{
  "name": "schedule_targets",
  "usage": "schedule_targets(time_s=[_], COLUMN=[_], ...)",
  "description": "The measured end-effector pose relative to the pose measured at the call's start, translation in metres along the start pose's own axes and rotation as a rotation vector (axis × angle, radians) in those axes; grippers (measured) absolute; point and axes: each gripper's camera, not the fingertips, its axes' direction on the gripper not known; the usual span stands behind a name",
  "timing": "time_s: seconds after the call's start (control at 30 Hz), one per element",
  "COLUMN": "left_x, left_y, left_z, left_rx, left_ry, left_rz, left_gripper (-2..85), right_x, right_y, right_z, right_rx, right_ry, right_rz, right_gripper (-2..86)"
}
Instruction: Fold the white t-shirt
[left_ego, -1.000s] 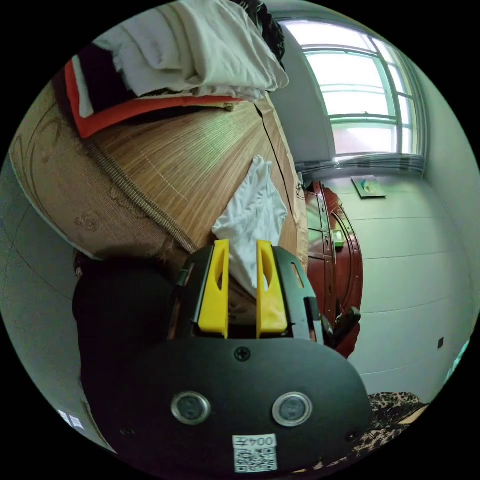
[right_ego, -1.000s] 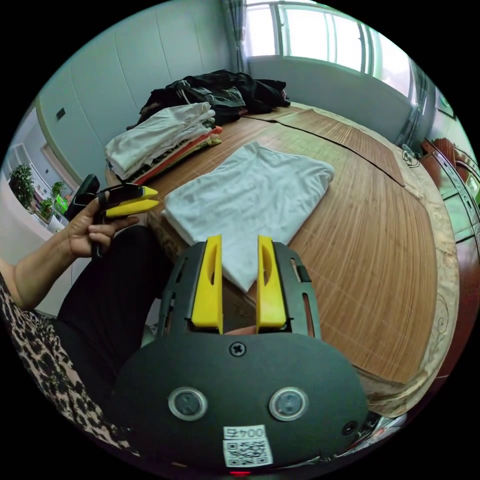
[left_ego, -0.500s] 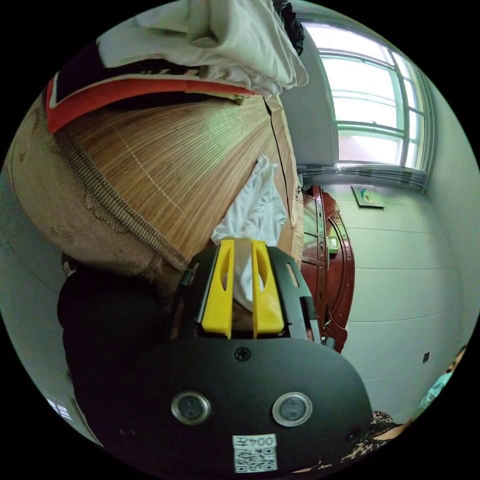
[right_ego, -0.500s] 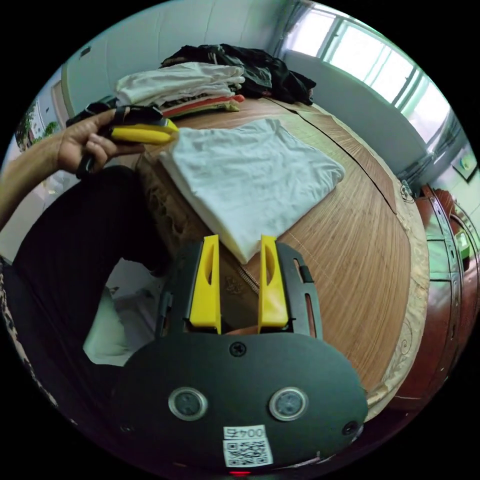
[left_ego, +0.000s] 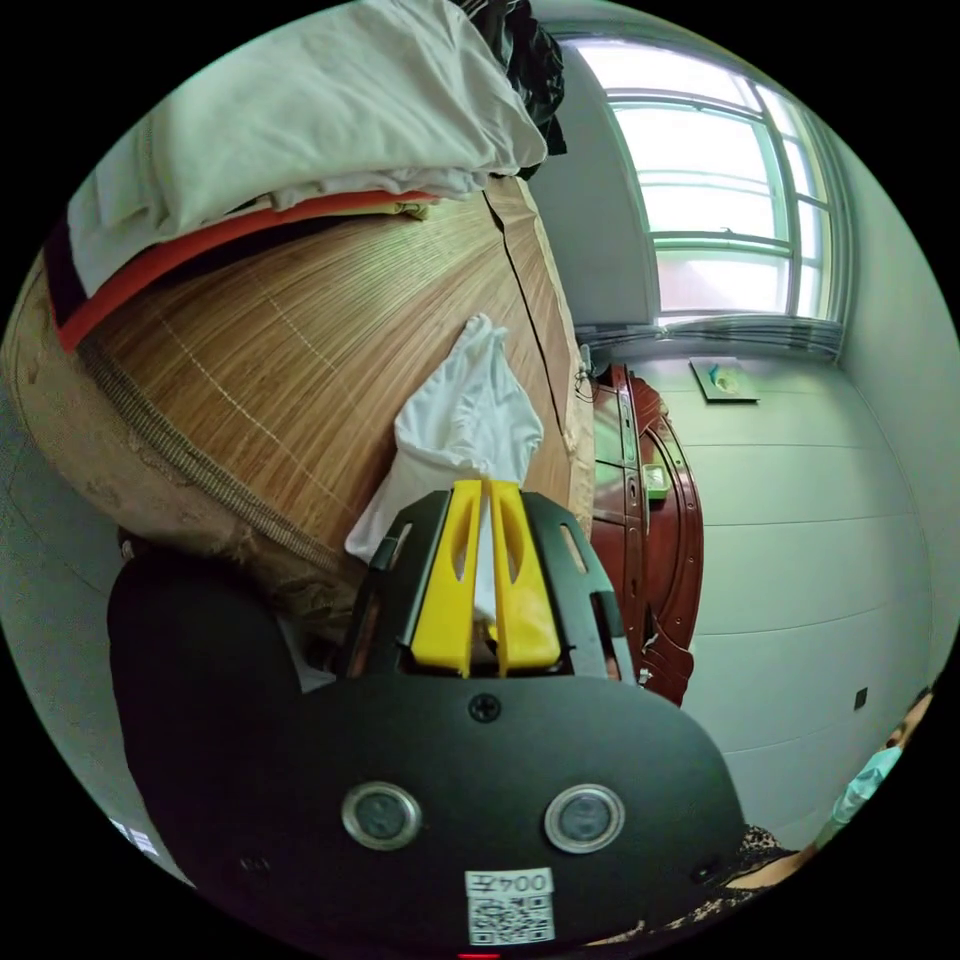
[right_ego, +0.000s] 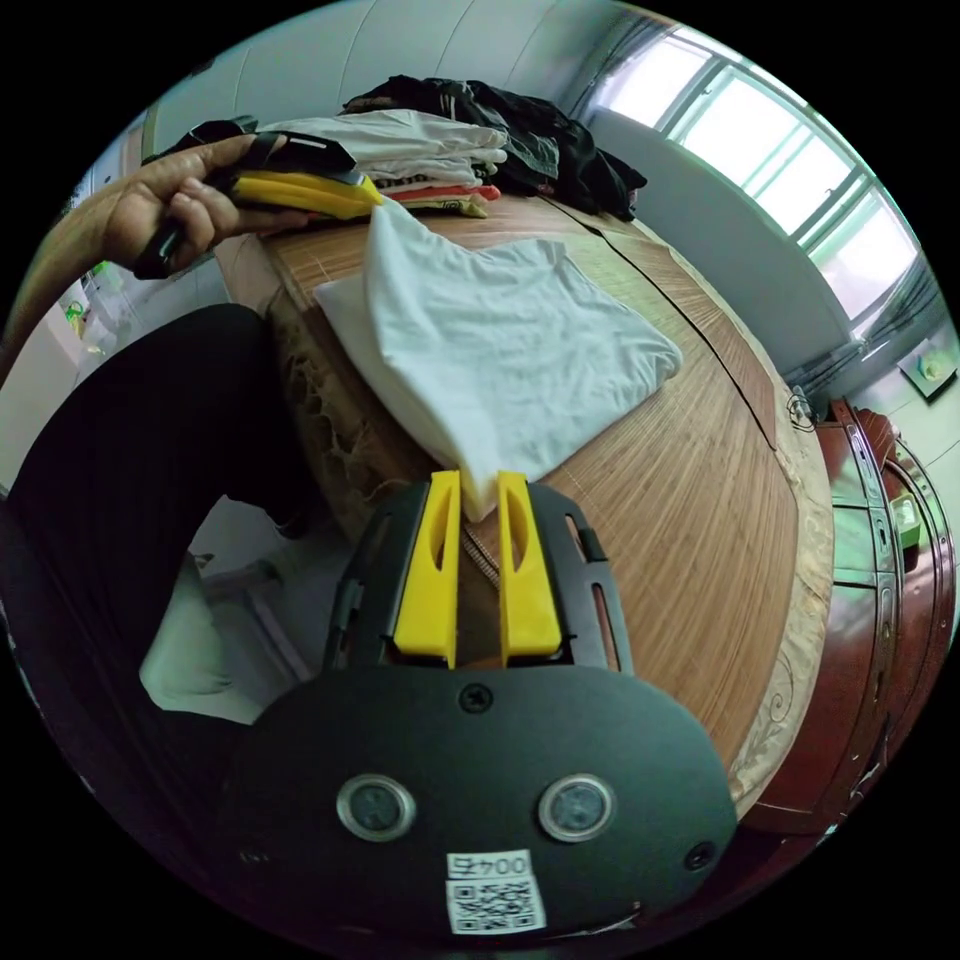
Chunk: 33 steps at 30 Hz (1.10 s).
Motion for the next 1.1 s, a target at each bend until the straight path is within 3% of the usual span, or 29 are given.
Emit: schedule_targets(time_s=[0.3, 0.67, 0.8, 1.0, 1.1], left_x=[0.043, 0.101, 0.092, 0.036, 0.069], left_y=[0.016, 0.041, 0.069, 0.109, 0.123], left_z=[0.023, 0.047, 0.048, 0.051, 0.034], left_rx=[-0.001, -0.005, -0.008, 0.027, 0.129], left_ry=[0.081, 0.116, 0.01, -0.088, -0.219], left_rz=[-0.008, 0.041, 0.079, -0.035, 0.06], left_gripper=[1.8, 1.6, 1.8, 2.1, 1.6], right_x=[-0.001, 0.002, 0.009, 0.001, 0.015], right_y=[0.013, 0.023, 0.042, 0.077, 0.097], right_z=[-0.032, -0.04, -0.032, 0.0, -0.015], right_rx=[0.09, 0.077, 0.06, 0.014, 0.056], right_ry=[-0.08, 0.119, 0.103, 0.126, 0.104], right_rz=[0.067, 0.036, 0.04, 0.048, 0.088], right_gripper=[9.0, 0.9, 0.8, 1.4, -0.1])
